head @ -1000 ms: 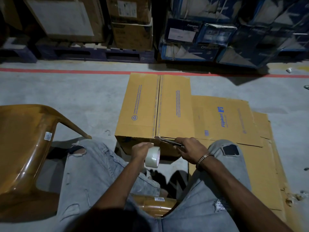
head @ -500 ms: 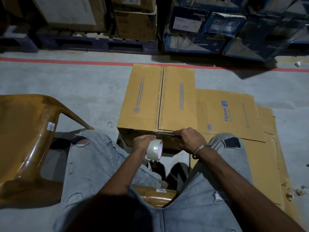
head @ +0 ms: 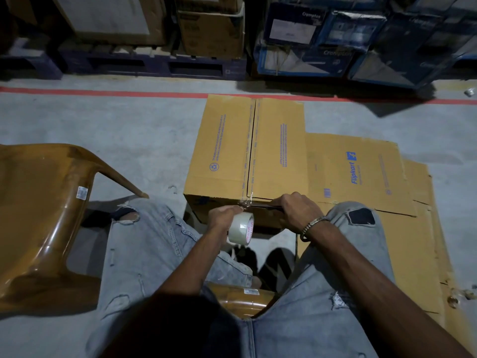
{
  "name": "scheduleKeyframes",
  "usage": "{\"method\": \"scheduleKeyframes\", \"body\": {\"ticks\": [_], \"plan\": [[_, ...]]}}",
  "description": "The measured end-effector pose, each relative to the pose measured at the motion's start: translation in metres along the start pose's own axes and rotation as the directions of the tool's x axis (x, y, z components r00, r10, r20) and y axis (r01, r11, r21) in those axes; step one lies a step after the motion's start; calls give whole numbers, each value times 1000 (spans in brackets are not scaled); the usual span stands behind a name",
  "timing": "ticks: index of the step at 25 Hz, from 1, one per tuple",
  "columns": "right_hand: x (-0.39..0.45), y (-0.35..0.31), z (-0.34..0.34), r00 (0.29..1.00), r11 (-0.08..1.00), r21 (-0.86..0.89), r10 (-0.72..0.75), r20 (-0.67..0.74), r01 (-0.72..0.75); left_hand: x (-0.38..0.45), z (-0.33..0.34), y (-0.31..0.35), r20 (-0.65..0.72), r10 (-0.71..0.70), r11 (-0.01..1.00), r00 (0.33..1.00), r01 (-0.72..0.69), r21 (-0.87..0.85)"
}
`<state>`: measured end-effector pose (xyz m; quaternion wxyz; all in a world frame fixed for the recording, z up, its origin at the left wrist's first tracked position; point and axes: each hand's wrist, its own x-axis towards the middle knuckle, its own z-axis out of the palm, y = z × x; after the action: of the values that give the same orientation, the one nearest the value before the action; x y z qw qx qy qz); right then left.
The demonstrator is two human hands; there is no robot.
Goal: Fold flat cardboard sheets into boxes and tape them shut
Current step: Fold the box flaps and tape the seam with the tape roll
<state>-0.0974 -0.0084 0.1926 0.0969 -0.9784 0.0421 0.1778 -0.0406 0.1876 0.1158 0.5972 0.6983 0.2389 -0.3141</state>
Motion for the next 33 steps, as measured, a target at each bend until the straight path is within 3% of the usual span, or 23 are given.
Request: {"method": "scheduleKeyframes", "body": {"ticks": [8, 14, 17, 19, 21, 23, 28, 33], "plan": [[16, -12, 7, 1000, 999, -44, 10, 13, -10, 2, 3, 1, -24, -13, 1000, 1000, 13, -7], [6, 9, 7, 986, 978, -129, 164, 6, -162, 1, 1, 2, -40, 5, 1000, 999, -4, 20], [-8, 28, 0, 985, 987, 27, 159, 72, -161, 0, 0, -1, -55, -8, 998, 998, 11, 60], [-12, 36, -6, 990, 959, 253, 111, 83, -129, -3, -3, -4, -67, -22, 994, 998, 29, 107], [-4, 32, -8, 996, 910, 405, 93, 8, -88, -6, -5, -4, -59, -17, 991, 998, 25, 130], [15, 23, -4, 993, 898, 435, 96, -66, -58, -9, -8, -2, -56, 10, 987, 998, -1, 158], [58, -4, 20, 999, 928, 370, 46, -22, -35, -14, -25, 6, -67, 184, 945, 981, -158, 285], [80, -5, 47, 990, 991, 136, 35, -138, -16, -13, -35, 8, -97, 221, 938, 970, -185, 294]]}}
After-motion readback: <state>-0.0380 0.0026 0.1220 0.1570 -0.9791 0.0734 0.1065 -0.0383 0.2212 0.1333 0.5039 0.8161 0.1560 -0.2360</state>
